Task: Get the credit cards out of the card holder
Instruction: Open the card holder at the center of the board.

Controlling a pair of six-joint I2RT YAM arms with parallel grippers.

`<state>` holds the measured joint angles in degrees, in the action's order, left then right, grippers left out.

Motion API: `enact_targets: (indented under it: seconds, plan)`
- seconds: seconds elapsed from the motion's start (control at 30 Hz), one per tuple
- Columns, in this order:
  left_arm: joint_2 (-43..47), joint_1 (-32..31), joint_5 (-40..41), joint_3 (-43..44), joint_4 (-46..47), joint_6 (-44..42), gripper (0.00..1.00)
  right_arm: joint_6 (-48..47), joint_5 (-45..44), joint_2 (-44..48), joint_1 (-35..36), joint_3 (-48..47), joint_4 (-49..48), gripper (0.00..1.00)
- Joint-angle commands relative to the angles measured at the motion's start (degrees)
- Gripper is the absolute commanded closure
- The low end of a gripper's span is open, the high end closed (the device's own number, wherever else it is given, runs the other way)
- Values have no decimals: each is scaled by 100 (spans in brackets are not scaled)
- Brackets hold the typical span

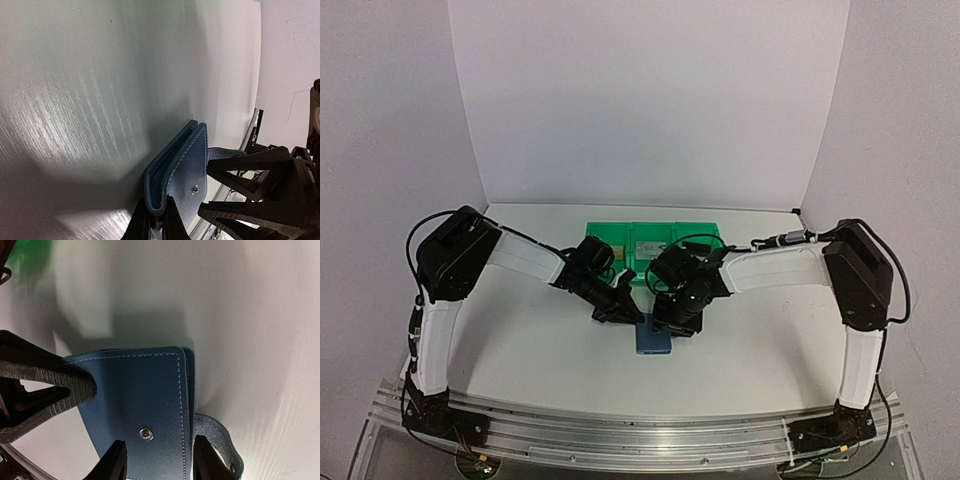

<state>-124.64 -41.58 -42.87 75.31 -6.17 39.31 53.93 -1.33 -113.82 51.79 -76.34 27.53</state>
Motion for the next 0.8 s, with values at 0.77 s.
enact_targets:
  seconds: [0.77]
  plan:
    - [365, -8, 879, -34, -477, -80, 67, -171, 357, 376, -20, -292, -487, 64]
